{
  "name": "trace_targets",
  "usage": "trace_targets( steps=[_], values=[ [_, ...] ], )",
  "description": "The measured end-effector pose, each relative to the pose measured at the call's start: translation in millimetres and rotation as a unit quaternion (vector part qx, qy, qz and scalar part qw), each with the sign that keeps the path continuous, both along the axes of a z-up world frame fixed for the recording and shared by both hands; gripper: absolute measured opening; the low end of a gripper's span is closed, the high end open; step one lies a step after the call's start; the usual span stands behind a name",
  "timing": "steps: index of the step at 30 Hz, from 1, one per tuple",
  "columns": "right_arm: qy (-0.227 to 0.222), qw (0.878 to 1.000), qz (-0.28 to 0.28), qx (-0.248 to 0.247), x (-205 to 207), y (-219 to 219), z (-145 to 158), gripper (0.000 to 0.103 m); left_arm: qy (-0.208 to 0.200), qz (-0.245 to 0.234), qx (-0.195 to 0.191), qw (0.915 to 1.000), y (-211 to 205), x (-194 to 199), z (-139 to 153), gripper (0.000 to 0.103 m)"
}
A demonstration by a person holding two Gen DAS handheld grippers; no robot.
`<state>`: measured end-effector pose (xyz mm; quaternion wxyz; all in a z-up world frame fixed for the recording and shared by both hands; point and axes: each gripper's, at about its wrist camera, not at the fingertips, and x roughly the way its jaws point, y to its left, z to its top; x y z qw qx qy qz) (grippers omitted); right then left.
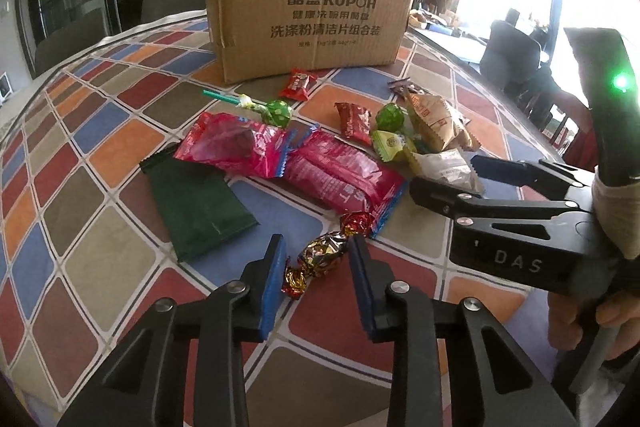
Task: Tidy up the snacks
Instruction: 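Grasp the white bread pack with the right tool while the left tool grasps the gold-wrapped candy, then carry the white pack and gold candy into the cardboard box and release both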
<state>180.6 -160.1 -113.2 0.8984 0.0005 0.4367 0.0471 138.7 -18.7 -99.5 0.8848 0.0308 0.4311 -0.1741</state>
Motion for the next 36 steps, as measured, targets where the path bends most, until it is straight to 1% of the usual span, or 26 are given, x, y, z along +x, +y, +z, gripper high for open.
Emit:
trace_targets(
  steps=[1, 2, 3, 4, 7, 12, 18, 26, 32, 36],
  values=[
    [0.001, 1.000, 0.000, 0.002, 0.4, -1.0, -0.9, 0.072, 0.000, -0.001, -0.002, 1.0000, -0.4, 0.0, -0.2, 0.025],
    [0.003, 1.000, 0.000, 0.003, 0.6, -1.5, -1.5, 0.070, 0.001, -0.001, -0.003, 1.0000, -1.0, 0.6, -0.4, 0.025],
    [0.005, 1.000, 0.000, 0.005, 0.9, -2.0, -2.4, 0.063, 0.000, 0.000, -0.006, 1.0000, -0.4, 0.6, -0.8, 0.025],
    [0.007, 1.000, 0.002, 0.008, 1.0, -2.5, -3.4, 0.058, 0.000, 0.001, -0.008, 1.0000, -0.3, 1.1, -0.8, 0.025],
    [0.000, 1.000, 0.006, 0.010, -2.5, -1.8, -0.6, 0.051, 0.004, 0.008, -0.018, 0.9998, 1.5, 1.2, -1.0, 0.025],
    [0.000, 1.000, 0.012, 0.019, -8.8, -3.0, 1.1, 0.050, 0.010, 0.016, -0.030, 0.9994, 2.8, 0.2, 2.6, 0.025],
    [-0.015, 0.999, 0.019, 0.027, -20.2, -3.1, 12.1, 0.050, -0.007, 0.023, -0.042, 0.9988, 1.1, -5.3, 18.9, 0.025],
    [-0.048, 0.998, 0.027, 0.033, -32.5, -4.0, 32.9, 0.050, -0.041, 0.026, -0.050, 0.9975, 0.1, -12.0, 44.2, 0.025],
    [-0.076, 0.996, 0.031, 0.041, -34.9, -5.8, 53.8, 0.050, -0.078, 0.035, -0.054, 0.9948, 2.0, -9.3, 72.8, 0.025],
    [-0.103, 0.993, 0.036, 0.042, -30.0, -5.6, 72.7, 0.050, -0.109, 0.043, -0.053, 0.9917, 4.0, -4.0, 91.0, 0.025]
  ],
)
